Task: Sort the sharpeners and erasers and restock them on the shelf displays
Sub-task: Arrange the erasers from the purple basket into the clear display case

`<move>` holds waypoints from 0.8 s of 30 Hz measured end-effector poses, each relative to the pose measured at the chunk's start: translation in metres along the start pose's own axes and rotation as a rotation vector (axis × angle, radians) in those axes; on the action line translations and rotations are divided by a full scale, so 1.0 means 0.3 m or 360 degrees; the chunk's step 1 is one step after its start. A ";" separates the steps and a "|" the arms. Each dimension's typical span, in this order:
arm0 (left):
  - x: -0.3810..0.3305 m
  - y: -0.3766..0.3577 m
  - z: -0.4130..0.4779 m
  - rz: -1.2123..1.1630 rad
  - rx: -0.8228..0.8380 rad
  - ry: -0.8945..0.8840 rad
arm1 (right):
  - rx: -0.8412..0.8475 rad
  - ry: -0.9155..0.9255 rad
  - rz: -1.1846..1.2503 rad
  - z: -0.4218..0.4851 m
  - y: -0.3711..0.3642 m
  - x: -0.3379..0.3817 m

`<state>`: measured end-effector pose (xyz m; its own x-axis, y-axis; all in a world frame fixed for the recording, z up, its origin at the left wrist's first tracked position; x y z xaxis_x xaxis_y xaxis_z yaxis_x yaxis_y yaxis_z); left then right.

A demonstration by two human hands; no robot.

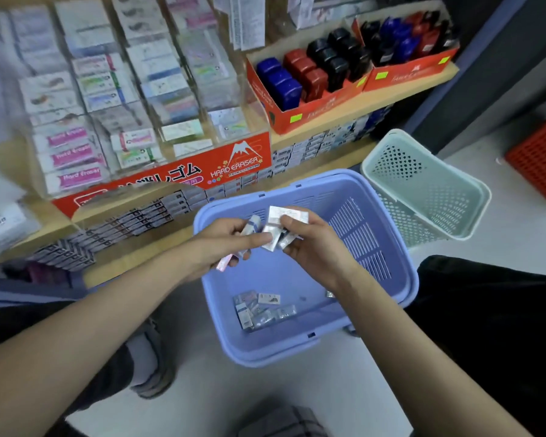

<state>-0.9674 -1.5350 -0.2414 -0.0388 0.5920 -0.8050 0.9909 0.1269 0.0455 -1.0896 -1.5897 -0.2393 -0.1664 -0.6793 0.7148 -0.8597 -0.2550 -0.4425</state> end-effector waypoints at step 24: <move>-0.170 0.416 -0.275 -0.0843 -0.0597 -0.0218 | -0.0138 0.0654 -0.0632 -0.104 -0.474 0.191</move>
<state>-0.8523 -1.4835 -0.1459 -0.4667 0.2698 -0.8422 0.7292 0.6562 -0.1939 -0.9920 -1.5709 -0.1185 0.0179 -0.2153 0.9764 -0.9281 -0.3668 -0.0638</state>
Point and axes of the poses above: each hand's wrist, its own z-axis towards the middle knuckle, its own y-axis out of the back of the hand, x = y × z, the point moved 7 cm from there along z, towards the middle knuckle, and after that the axes turned 8 degrees about -x, right-handed, at the moved point
